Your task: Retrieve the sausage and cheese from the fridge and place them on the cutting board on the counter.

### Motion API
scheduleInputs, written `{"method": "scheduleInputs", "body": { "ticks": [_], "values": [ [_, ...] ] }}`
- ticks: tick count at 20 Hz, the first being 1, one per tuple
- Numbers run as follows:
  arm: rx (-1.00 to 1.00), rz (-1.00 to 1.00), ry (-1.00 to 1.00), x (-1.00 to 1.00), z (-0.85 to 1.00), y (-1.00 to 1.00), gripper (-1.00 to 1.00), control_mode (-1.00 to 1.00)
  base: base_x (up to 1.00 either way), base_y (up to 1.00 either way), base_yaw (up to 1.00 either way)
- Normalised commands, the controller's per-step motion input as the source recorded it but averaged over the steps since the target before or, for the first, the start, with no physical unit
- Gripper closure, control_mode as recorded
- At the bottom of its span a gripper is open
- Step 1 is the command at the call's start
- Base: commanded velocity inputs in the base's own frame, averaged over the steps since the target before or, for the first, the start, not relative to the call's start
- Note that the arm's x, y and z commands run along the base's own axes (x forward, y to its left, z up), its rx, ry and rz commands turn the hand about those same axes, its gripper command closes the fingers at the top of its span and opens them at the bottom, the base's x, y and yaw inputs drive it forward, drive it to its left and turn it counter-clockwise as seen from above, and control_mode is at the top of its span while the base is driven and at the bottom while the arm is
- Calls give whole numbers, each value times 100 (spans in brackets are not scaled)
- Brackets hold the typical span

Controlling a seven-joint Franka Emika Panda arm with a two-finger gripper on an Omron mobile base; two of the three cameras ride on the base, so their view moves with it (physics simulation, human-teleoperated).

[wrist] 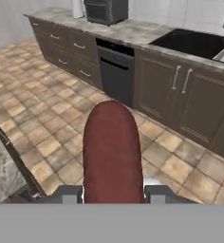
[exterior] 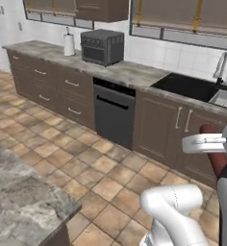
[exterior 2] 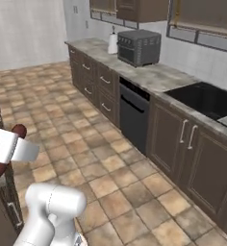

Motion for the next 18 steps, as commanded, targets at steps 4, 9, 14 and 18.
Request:
{"method": "scheduleInputs", "body": {
  "ticks": [4,9,14,18],
  "values": [
    [0,0,0,0,0,0,100,100,100,-18,65],
    [0,0,0,0,0,0,100,100,84,-22,80],
    [0,0,0,0,0,0,100,100,30,-24,88],
    [0,0,0,0,0,0,100,100,39,-21,87]
  ]
}}
